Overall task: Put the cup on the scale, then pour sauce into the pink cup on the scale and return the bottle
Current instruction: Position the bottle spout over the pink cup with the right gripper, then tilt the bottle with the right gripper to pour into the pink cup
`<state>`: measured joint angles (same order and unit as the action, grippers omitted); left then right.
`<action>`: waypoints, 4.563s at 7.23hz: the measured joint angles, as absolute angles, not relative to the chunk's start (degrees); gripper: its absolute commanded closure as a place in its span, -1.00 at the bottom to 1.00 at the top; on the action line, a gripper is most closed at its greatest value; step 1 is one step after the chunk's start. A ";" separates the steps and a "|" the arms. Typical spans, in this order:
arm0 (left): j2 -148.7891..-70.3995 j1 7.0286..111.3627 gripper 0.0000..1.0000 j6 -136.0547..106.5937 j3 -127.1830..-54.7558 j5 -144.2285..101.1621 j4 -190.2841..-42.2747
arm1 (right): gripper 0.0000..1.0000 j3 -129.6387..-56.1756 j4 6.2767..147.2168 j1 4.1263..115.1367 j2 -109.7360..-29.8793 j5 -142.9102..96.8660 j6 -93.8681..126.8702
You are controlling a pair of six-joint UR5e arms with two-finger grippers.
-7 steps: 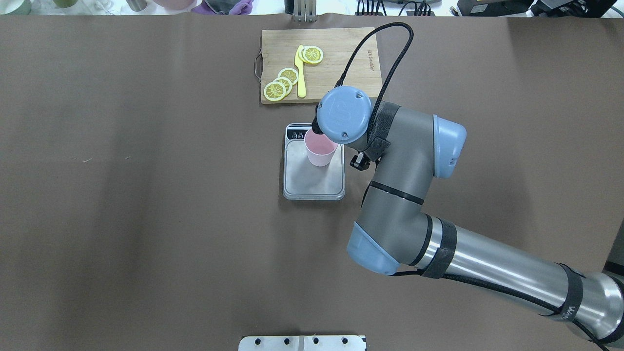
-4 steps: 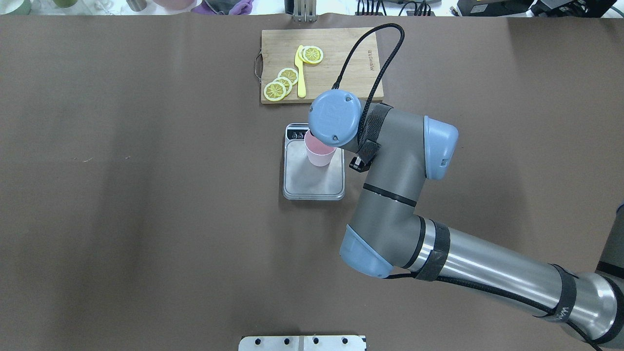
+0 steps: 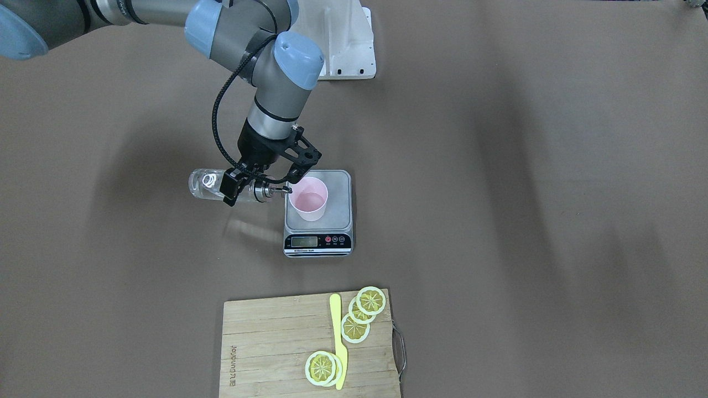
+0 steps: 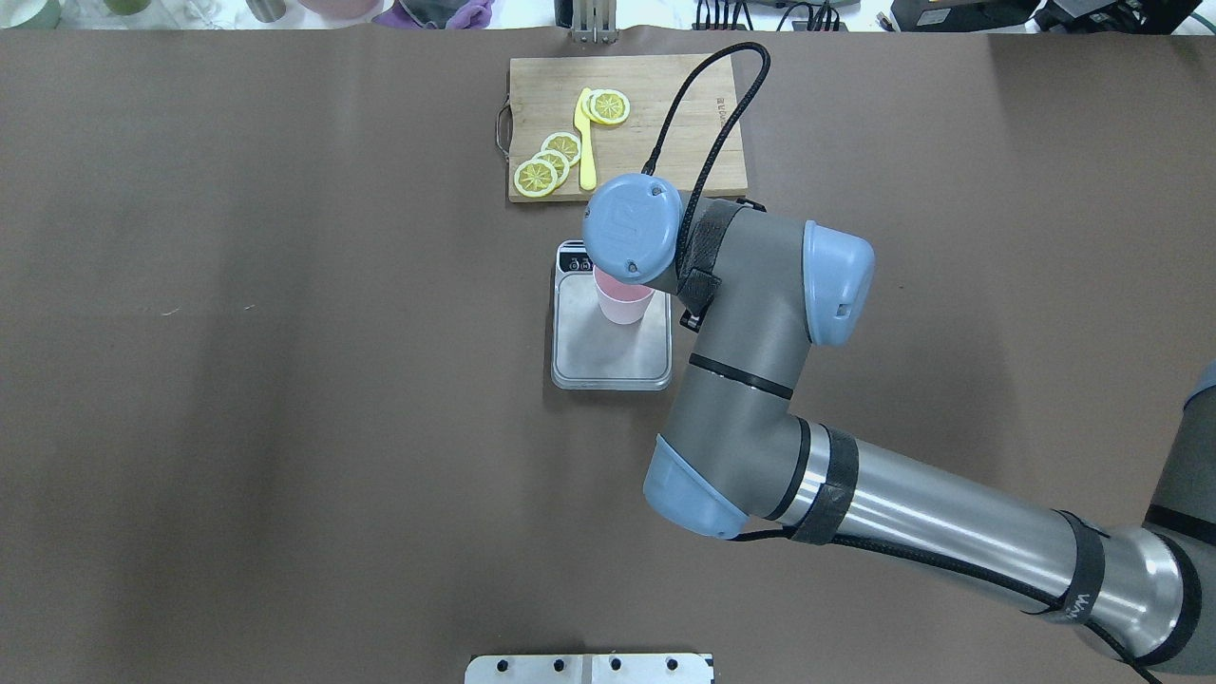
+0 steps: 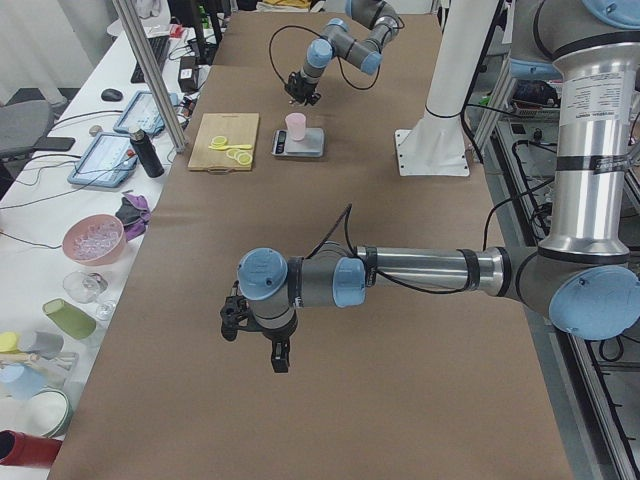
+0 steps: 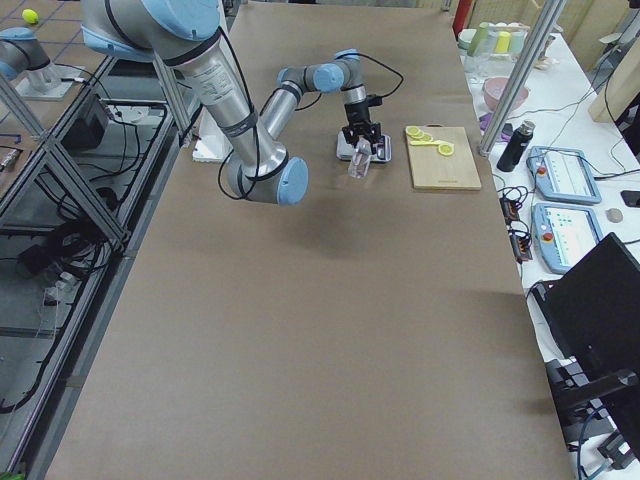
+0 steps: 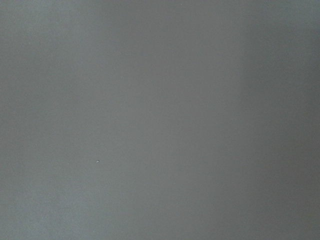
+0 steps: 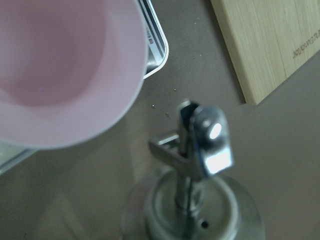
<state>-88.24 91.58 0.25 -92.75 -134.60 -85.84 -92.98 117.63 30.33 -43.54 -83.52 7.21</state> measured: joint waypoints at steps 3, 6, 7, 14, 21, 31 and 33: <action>-88.22 91.58 -1.00 0.25 -92.58 -134.72 -85.81 | 0.76 -90.82 119.68 30.32 -41.91 -82.71 7.22; -88.16 91.72 -1.00 0.22 -92.60 -134.74 -85.80 | 0.76 -89.31 121.16 29.86 -40.35 -81.89 7.35; -88.16 91.78 -1.00 0.22 -92.65 -134.74 -85.77 | 0.76 -89.25 121.65 29.35 -40.23 -81.40 7.37; -87.77 91.85 -1.00 -0.06 -92.96 -134.82 -85.78 | 0.76 -89.20 126.96 27.43 -39.51 -78.56 8.24; -87.64 91.85 -1.00 -0.38 -93.12 -134.82 -85.87 | 0.76 -87.93 135.46 27.04 -36.89 -76.39 8.34; -88.14 91.84 -1.00 -0.09 -92.91 -134.75 -85.44 | 0.76 -83.42 140.96 26.37 -32.58 -74.54 8.38; -88.20 91.84 -1.00 -0.09 -92.90 -134.74 -85.43 | 0.76 -83.41 142.32 26.30 -32.26 -73.94 8.35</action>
<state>-88.20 91.84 -0.09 -92.90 -134.74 -85.43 -83.41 142.32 26.30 -32.26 -73.94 8.35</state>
